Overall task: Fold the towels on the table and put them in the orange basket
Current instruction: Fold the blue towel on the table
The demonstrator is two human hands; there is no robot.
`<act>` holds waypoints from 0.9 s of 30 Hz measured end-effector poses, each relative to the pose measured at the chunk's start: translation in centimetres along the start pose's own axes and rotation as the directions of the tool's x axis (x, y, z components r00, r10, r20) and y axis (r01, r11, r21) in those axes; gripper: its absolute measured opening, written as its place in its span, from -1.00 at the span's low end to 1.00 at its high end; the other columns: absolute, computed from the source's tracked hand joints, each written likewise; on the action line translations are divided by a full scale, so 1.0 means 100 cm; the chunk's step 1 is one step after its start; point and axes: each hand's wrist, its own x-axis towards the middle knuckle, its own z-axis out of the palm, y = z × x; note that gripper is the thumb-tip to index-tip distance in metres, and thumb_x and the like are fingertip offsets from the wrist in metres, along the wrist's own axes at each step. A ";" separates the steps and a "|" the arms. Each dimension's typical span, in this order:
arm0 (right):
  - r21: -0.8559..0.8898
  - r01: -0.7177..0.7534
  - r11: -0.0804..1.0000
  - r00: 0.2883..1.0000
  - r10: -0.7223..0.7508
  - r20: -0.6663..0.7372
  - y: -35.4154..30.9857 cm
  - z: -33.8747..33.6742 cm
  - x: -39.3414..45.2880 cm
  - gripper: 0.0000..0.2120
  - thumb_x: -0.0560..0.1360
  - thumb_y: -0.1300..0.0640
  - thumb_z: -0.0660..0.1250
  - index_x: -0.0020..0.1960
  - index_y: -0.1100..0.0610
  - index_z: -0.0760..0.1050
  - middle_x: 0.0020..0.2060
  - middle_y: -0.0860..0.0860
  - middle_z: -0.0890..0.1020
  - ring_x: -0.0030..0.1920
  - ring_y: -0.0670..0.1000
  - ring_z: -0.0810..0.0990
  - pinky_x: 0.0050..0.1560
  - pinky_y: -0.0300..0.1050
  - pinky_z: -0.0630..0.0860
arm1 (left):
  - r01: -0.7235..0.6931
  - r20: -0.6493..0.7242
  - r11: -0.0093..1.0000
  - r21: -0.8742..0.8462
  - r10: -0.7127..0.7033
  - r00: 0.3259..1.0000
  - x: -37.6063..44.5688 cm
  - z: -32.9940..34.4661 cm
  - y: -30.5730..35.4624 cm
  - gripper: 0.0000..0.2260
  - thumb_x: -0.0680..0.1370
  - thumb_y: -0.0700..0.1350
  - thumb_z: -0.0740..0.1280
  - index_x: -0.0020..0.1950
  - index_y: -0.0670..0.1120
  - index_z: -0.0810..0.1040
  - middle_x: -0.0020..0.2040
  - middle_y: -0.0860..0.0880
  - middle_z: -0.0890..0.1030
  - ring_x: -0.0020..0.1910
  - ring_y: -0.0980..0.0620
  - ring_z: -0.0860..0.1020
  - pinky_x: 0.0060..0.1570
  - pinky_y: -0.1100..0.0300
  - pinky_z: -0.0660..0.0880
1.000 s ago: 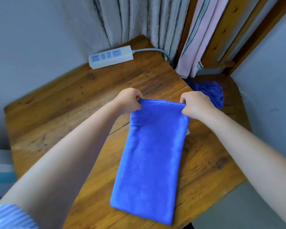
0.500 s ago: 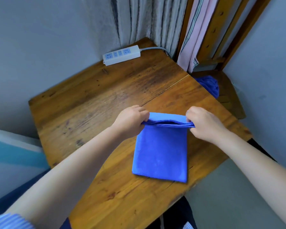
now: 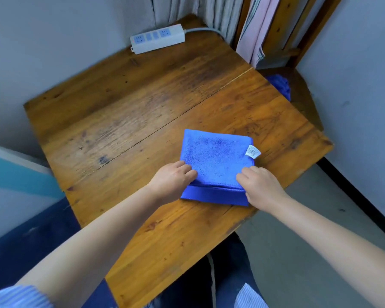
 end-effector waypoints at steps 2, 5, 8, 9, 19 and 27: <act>0.022 0.017 1.000 1.000 -0.018 0.010 -0.004 0.008 -0.005 -0.57 -0.30 0.47 0.42 -0.53 0.17 0.37 -0.60 0.06 0.42 -0.61 0.06 0.41 -0.60 -0.34 0.23 | -0.019 0.033 1.000 -0.001 0.019 0.999 -0.006 0.009 0.003 -0.67 -0.09 -0.39 0.52 -0.47 -0.16 0.48 -0.55 -0.04 0.47 -0.57 -0.02 0.47 -0.65 0.38 0.27; 0.041 0.033 0.999 0.999 -0.033 0.010 -0.009 0.018 -0.010 -0.58 -0.30 0.44 0.44 -0.53 0.17 0.38 -0.59 0.05 0.43 -0.60 0.06 0.43 -0.59 -0.34 0.24 | -0.039 0.079 0.999 -0.008 0.039 0.996 -0.009 0.021 0.005 -0.68 -0.05 -0.35 0.55 -0.44 -0.16 0.50 -0.52 -0.04 0.50 -0.53 -0.03 0.51 -0.64 0.35 0.31; 0.032 0.030 0.999 0.997 -0.032 0.065 -0.011 0.027 -0.014 -0.59 -0.28 0.41 0.47 -0.53 0.15 0.41 -0.58 0.03 0.45 -0.58 0.05 0.45 -0.58 -0.34 0.28 | 0.033 0.255 0.999 0.031 -0.040 0.966 -0.010 0.035 0.006 -0.88 0.38 -0.27 0.35 -0.10 -0.18 0.50 -0.16 -0.11 0.58 -0.11 -0.10 0.55 -0.28 0.16 0.44; 0.032 0.034 0.999 0.996 -0.036 0.076 -0.011 0.029 -0.016 -0.59 -0.27 0.40 0.48 -0.52 0.14 0.41 -0.57 0.02 0.46 -0.57 0.04 0.46 -0.58 -0.34 0.30 | 0.062 0.336 0.996 0.072 -0.082 0.938 -0.010 0.043 0.005 -0.87 0.49 -0.24 0.20 0.02 -0.16 0.46 -0.03 -0.11 0.55 0.02 -0.10 0.49 -0.13 0.10 0.40; 0.020 0.137 0.990 0.989 -0.138 0.061 -0.006 0.035 -0.024 -0.63 -0.16 0.31 0.54 -0.47 0.12 0.43 -0.52 0.00 0.48 -0.52 0.02 0.48 -0.54 -0.35 0.32 | 0.108 0.410 0.991 0.074 -0.129 0.903 -0.012 0.055 0.005 -0.79 0.55 -0.20 0.10 0.16 -0.12 0.40 0.13 -0.07 0.49 0.15 -0.07 0.40 0.01 0.13 0.36; 0.090 0.085 0.992 0.957 -0.107 0.269 0.000 0.028 -0.024 -0.80 0.36 0.10 0.40 -0.12 0.20 0.48 -0.14 0.09 0.55 -0.10 0.06 0.53 -0.22 -0.17 0.42 | 0.180 0.538 0.982 0.051 -0.179 0.824 -0.004 0.045 0.011 -0.78 0.54 -0.12 0.18 0.15 -0.14 0.41 0.15 -0.08 0.50 0.17 -0.09 0.41 0.02 0.07 0.40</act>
